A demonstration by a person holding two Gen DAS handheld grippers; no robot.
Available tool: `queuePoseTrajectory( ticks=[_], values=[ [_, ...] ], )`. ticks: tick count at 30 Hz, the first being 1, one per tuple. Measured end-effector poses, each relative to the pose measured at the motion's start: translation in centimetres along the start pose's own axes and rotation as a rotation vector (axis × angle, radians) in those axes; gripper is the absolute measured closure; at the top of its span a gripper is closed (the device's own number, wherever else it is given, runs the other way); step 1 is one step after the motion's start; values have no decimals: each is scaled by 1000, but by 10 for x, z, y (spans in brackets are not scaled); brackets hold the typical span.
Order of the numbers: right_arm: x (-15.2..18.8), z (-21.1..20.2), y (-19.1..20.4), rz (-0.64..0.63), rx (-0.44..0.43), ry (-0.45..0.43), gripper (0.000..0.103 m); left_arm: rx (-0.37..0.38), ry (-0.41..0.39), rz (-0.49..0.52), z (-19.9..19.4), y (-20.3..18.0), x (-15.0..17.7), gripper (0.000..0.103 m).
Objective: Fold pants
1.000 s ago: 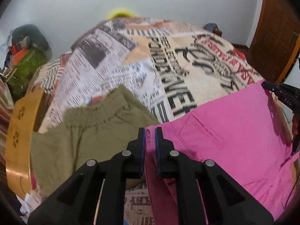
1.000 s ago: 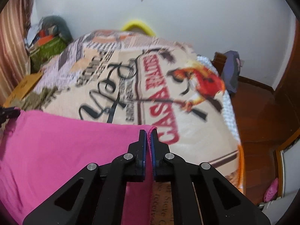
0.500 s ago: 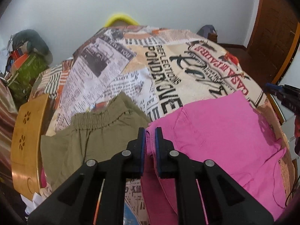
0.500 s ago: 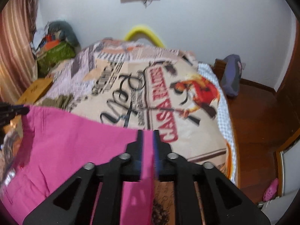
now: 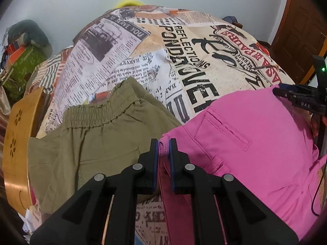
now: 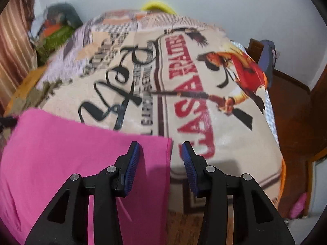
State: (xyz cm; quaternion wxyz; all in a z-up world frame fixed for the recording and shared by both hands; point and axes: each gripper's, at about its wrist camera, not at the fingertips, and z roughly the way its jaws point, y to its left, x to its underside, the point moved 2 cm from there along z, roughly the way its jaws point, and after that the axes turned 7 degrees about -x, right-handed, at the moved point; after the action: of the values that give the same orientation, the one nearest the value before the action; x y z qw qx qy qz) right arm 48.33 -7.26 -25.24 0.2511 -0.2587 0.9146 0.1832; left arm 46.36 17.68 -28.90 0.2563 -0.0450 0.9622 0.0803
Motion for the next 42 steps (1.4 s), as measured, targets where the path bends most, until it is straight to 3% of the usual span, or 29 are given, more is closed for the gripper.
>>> queuePoseTrajectory(
  ticks=[4, 7, 14, 26, 42],
  values=[
    [0, 2, 7, -24, -19, 9, 96, -15, -3, 15, 4, -4, 1, 94],
    [1, 2, 12, -46, 12, -4, 99, -21, -3, 6, 2, -5, 0, 94],
    [-5, -24, 11, -21, 54, -70, 100, -39, -54, -6, -21, 1, -8, 94],
    [-17, -132, 41, -49, 90, -233, 100, -42, -170, -26, -112, -3, -19, 94],
    [28, -228, 86, -43, 49, -353, 100, -18, -265, -17, -218, -10, 37, 95]
  ],
)
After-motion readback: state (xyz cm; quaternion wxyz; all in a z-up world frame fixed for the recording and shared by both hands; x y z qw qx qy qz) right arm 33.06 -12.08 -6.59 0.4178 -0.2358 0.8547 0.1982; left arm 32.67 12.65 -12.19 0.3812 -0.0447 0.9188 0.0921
